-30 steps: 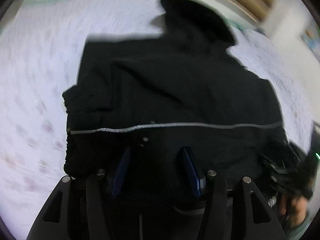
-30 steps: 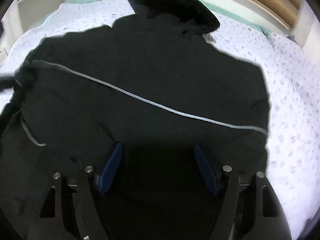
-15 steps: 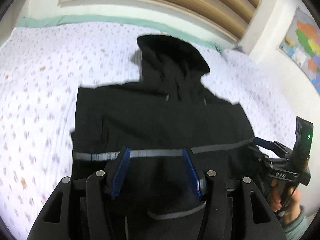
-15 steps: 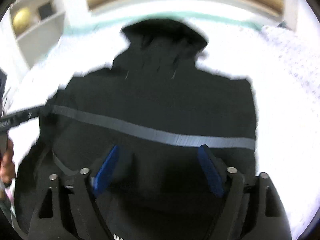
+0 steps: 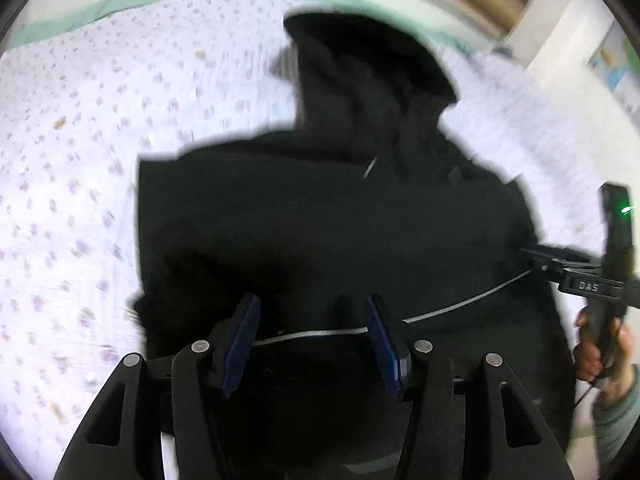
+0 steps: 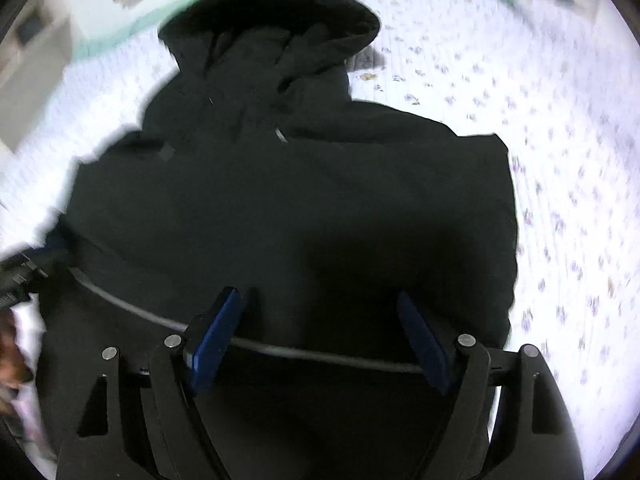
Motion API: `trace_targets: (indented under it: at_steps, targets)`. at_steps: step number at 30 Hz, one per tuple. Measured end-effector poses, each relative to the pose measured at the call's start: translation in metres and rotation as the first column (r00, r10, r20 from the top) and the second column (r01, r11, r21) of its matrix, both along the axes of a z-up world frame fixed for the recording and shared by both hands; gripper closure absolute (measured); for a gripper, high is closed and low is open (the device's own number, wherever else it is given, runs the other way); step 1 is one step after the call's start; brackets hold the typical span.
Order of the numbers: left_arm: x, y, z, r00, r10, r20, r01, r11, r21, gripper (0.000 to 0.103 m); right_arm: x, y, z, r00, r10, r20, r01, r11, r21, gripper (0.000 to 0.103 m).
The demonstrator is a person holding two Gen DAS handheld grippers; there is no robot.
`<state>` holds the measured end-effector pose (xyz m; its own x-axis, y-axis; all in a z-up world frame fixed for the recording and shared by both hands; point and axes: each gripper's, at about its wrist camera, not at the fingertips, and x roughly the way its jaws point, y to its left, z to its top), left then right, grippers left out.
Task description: Fold large clothes
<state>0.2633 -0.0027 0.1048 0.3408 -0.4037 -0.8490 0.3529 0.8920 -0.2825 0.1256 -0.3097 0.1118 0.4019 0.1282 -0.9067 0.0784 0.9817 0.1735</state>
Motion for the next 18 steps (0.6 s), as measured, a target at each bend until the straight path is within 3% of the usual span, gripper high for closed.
trace_targets:
  at_steps: [2,5,7,9,13,16,18]
  targets:
    - [0.009,0.011,0.049,0.999,0.026,0.030,-0.025,0.999,-0.026,0.048,0.000,-0.017,0.037,0.999,-0.034,0.009,0.034,0.996,0.078,0.020]
    - [0.028,0.021,0.117,0.995,0.041,0.093,-0.034,0.997,-0.073,0.047,0.011,-0.037,0.106,0.994,-0.080,0.078,0.075,0.995,0.066,0.020]
    - [0.042,0.020,0.154,0.989,0.048,0.137,-0.037,0.996,-0.079,0.047,0.027,-0.045,0.147,0.988,-0.093,0.124,0.088,0.995,0.043,0.020]
    - [0.059,0.020,0.170,0.987,0.063,0.149,-0.051,0.995,-0.080,0.047,0.047,-0.051,0.169,0.984,-0.110,0.139,0.105,0.994,0.042,0.020]
    - [0.093,0.002,0.176,0.988,0.072,0.136,-0.062,0.995,-0.077,0.047,0.070,-0.052,0.186,0.979,-0.105,0.174,0.100,0.994,0.039,0.020]
    - [0.124,-0.017,0.152,0.991,0.066,0.114,-0.065,0.998,-0.016,0.047,0.091,-0.054,0.176,0.981,-0.109,0.163,0.107,0.994,0.023,0.020]
    - [0.154,-0.039,0.124,0.994,0.075,0.085,-0.076,0.997,0.011,0.047,0.115,-0.053,0.152,0.984,-0.113,0.141,0.113,0.994,0.009,0.020]
